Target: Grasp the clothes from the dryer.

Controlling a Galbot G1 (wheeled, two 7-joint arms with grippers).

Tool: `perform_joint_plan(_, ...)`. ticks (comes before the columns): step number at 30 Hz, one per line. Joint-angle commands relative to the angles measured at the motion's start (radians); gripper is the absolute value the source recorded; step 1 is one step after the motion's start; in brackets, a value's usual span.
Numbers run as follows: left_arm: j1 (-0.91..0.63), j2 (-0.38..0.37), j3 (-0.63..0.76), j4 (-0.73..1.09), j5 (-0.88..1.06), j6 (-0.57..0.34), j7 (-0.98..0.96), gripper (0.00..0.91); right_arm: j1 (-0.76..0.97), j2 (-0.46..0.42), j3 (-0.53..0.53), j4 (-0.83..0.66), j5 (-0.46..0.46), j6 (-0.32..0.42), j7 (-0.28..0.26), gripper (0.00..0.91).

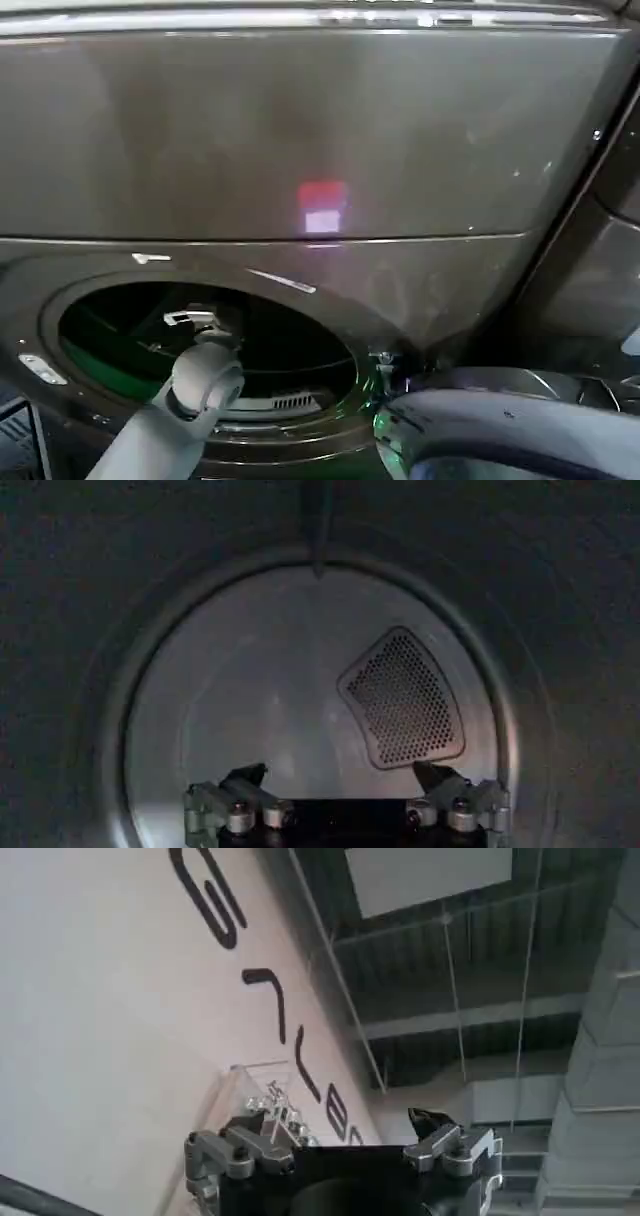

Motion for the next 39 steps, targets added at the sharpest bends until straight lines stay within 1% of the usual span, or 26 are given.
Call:
perform_joint_plan(1,-0.179,-0.088,0.001,0.267,0.017,-0.016,0.019,0.907,0.002,-0.001,-0.001,0.003,0.001,-0.002,0.0,0.907)
perform_joint_plan(3,-0.222,-0.112,-0.002,0.331,0.03,-0.028,0.026,0.907,0.004,-0.002,-0.003,0.004,0.002,-0.002,0.0,0.907)
perform_joint_plan(10,-0.309,-0.161,-0.021,0.488,0.051,-0.053,0.048,0.907,0.004,-0.005,-0.003,0.006,0.004,0.0,-0.002,0.907)
perform_joint_plan(20,-0.371,-0.184,-0.026,0.59,0.056,-0.054,0.092,0.907,0.009,-0.008,-0.003,0.015,0.015,0.0,-0.002,0.907)
perform_joint_plan(29,-0.448,-0.221,-0.027,0.739,0.075,-0.065,0.151,0.907,0.021,-0.014,-0.011,0.015,0.02,0.001,-0.003,0.907)
perform_joint_plan(33,-0.458,-0.223,-0.031,0.775,0.073,-0.069,0.184,0.907,0.022,-0.015,-0.009,0.011,0.02,0.002,-0.004,0.907)
perform_joint_plan(39,-0.479,-0.226,-0.028,0.821,0.078,-0.042,0.235,0.907,0.028,-0.009,-0.013,0.019,0.023,0.003,-0.004,0.907)
